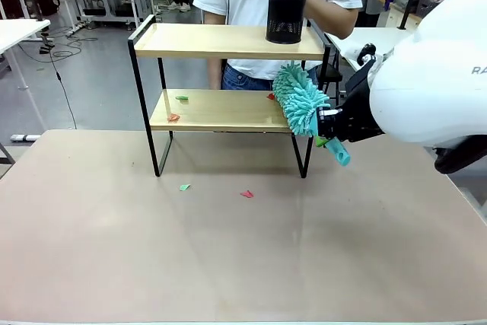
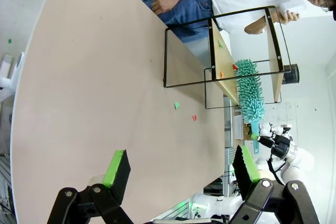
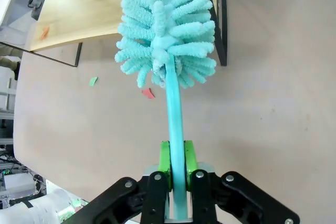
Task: Clean the shelf.
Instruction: Clean the remaining tier of the Shelf with the Duster once objects are removed.
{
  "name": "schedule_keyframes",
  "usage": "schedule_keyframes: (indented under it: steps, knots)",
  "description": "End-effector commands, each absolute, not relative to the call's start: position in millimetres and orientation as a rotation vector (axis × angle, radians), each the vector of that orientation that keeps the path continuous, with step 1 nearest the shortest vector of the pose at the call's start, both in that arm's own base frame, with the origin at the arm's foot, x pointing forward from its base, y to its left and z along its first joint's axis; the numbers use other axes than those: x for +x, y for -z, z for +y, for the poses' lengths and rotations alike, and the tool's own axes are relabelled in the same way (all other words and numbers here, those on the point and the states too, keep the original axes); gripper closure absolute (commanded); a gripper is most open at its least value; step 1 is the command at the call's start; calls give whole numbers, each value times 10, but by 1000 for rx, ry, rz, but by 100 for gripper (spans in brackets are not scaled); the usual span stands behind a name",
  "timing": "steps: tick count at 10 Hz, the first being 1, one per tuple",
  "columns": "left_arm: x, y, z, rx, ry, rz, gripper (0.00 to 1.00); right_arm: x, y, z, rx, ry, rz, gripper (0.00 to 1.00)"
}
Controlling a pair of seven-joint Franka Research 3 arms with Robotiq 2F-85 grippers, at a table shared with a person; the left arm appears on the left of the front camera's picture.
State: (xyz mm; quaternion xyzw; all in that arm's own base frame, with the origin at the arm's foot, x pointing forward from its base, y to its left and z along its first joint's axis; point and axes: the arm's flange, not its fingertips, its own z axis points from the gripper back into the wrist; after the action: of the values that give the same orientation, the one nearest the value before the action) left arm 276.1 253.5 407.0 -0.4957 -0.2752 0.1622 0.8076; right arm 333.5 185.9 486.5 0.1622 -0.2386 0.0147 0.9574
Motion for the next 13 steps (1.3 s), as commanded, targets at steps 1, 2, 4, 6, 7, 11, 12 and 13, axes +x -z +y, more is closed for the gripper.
schedule_keyframes:
  steps: [1, 2, 4, 6, 7, 11, 12, 13]
  knots:
    - [2762, -4069, 2535, -1072, -328, -617, 0, 3341, -4857, 1853, 326, -25, -485, 87]
    - [2762, -4069, 2535, -1072, -328, -617, 0, 3455, -4858, 1891, 354, 5, -538, 87]
    - [2762, -4069, 2535, -1072, -328, -617, 0, 3607, -4857, 1990, 315, 75, -601, 87]
    - [2762, -4069, 2535, -1072, -328, -617, 0, 3760, -4795, 2138, 317, 62, -593, 87]
    - [2762, -4069, 2535, -1072, -328, -617, 0, 3803, -4757, 2199, 307, 42, -575, 87]
    - [2762, -4069, 2535, -1072, -328, -617, 0, 3879, -4614, 2285, 279, 51, -539, 87]
    - [2762, -4069, 2535, -1072, -328, -617, 0, 3880, -4589, 2310, 294, 33, -522, 87]
    - [2762, -4069, 2535, -1072, -328, -617, 0, 3880, -4587, 2343, 313, 11, -513, 87]
